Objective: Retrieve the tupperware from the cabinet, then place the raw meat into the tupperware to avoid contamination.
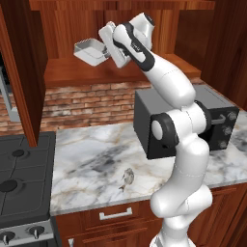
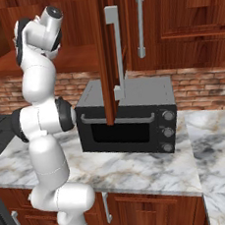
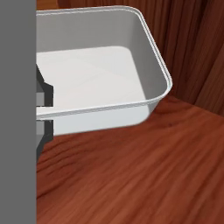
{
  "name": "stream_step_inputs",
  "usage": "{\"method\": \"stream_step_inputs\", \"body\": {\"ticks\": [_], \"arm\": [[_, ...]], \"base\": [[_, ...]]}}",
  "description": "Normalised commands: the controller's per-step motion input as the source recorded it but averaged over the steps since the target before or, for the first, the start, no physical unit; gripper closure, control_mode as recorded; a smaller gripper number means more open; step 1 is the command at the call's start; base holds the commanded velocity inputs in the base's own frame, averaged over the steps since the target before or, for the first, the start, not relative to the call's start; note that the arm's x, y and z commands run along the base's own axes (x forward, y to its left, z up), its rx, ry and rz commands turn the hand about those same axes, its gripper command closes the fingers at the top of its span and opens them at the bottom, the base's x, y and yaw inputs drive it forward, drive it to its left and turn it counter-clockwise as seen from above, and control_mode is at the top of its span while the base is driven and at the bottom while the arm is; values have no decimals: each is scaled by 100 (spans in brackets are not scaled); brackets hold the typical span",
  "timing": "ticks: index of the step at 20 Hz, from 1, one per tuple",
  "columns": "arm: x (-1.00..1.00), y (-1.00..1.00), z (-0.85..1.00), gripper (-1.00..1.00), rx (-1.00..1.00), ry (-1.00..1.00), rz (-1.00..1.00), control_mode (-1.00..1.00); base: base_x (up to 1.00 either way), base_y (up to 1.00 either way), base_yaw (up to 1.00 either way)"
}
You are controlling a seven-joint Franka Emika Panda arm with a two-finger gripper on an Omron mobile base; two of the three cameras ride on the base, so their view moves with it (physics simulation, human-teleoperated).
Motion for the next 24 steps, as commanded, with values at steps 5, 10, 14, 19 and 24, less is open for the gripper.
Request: {"method": "stream_step_inputs", "body": {"ticks": [5, 10, 14, 19, 24], "arm": [[-1, 0, 0, 100, 15, -4, 0, -100], [-20, 6, -4, 100, 2, -2, -4, -100], [-29, 2, 0, 100, 1, -6, -5, -100], [-56, 0, 0, 100, 2, -10, -6, -100], [-72, 0, 0, 100, 3, -9, -6, -100]], "base": [[0, 0, 0], [0, 0, 0], [0, 0, 0], [0, 0, 0], [0, 0, 0]]}}
